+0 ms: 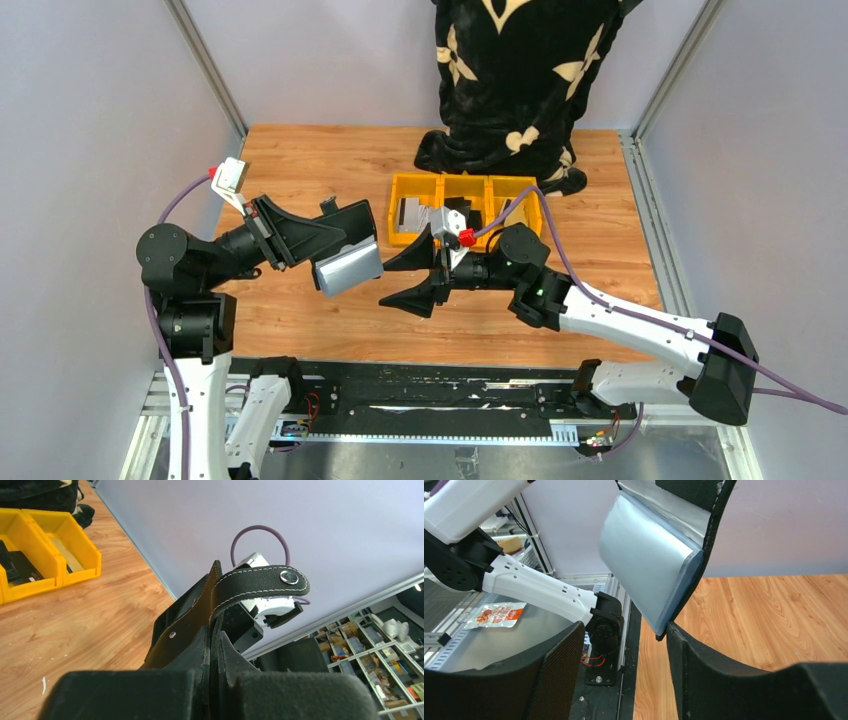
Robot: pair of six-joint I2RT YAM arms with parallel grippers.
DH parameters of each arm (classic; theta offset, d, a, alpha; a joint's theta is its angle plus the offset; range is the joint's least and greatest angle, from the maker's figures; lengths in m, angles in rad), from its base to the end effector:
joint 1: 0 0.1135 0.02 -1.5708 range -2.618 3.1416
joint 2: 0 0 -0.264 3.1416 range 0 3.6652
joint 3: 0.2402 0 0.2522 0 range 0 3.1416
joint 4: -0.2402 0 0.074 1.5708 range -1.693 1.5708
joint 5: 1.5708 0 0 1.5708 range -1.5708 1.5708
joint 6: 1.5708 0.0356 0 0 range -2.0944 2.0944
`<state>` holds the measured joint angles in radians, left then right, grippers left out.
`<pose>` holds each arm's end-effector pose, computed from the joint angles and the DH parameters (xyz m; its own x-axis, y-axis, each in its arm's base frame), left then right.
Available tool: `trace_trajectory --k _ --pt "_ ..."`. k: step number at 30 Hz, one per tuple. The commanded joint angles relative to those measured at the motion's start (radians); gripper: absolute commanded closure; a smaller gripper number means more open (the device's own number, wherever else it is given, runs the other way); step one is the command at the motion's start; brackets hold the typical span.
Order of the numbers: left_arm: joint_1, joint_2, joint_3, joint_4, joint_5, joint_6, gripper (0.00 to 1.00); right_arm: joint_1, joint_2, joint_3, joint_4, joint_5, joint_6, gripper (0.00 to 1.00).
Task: Take the credit cards out of the card holder
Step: Open the card holder.
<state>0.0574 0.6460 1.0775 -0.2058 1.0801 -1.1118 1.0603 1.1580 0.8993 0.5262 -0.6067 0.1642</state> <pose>0.0967 -0.0259 0.4497 -0.6462 -0.4603 -0.6088 0.5686 0.2418 -0.7863 0.1122 0.2418 0.3779 -0.0337 0.2147 -0.9761 -0.9933 -0.1150 0.0090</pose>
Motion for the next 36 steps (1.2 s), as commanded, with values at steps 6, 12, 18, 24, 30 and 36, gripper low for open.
trace_trajectory --k 6,12,18,24,30,36 --pt "0.005 -0.007 0.04 0.008 0.035 -0.029 1.0 0.012 0.009 -0.02 0.165 0.006 0.043 0.39" --pt "0.005 -0.003 0.058 0.007 0.047 -0.031 1.0 0.012 0.03 -0.035 0.102 0.136 -0.036 0.29" --pt "0.005 0.0 0.073 0.007 0.061 -0.031 1.0 0.012 0.028 -0.031 -0.007 0.313 -0.114 0.21" --pt "0.005 -0.002 0.067 0.008 0.066 -0.029 1.0 0.012 0.023 -0.047 0.064 0.211 -0.068 0.16" --pt "0.005 -0.004 0.073 0.008 0.07 -0.028 1.0 0.012 0.04 -0.022 0.123 0.023 0.002 0.21" --pt "0.005 -0.004 0.082 0.005 0.075 -0.032 1.0 0.012 0.052 -0.004 0.109 0.077 -0.009 0.32"
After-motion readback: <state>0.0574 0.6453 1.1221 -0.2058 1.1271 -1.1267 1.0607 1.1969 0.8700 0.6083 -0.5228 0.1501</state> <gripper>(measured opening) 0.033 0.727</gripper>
